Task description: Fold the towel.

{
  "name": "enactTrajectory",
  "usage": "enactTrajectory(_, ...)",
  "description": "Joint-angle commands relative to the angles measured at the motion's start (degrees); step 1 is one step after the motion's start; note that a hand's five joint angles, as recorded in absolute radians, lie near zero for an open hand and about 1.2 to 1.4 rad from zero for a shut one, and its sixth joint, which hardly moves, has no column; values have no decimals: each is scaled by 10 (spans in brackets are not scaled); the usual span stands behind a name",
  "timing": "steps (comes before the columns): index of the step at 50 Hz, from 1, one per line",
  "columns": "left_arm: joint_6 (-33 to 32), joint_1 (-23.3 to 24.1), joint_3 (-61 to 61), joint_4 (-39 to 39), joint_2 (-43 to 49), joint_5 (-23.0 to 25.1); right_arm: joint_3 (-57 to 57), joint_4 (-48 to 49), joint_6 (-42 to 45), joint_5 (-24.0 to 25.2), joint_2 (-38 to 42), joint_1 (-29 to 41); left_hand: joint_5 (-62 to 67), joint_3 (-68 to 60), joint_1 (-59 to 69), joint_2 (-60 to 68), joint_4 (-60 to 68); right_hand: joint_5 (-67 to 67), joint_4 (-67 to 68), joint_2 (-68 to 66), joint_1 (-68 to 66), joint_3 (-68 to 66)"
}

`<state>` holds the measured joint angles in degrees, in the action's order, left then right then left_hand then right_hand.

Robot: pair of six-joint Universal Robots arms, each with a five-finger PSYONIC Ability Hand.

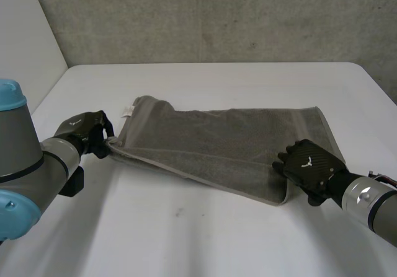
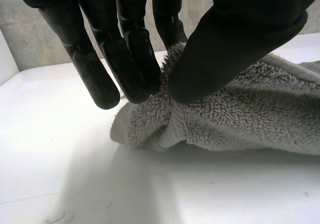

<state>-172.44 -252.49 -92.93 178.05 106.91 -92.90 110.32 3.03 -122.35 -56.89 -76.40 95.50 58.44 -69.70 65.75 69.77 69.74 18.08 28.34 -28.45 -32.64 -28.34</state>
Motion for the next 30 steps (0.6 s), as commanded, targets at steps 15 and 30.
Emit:
enactTrajectory(15, 0, -2, 0, 2, 2, -1, 18, 48, 60, 24, 32, 0, 116, -103, 142, 102, 103, 175, 172, -171, -129, -172)
enactTrajectory(30, 0, -5, 2, 2, 3, -1, 17, 88, 105, 24, 69, 0, 116, -103, 142, 102, 103, 250, 247, -246, -204, -247)
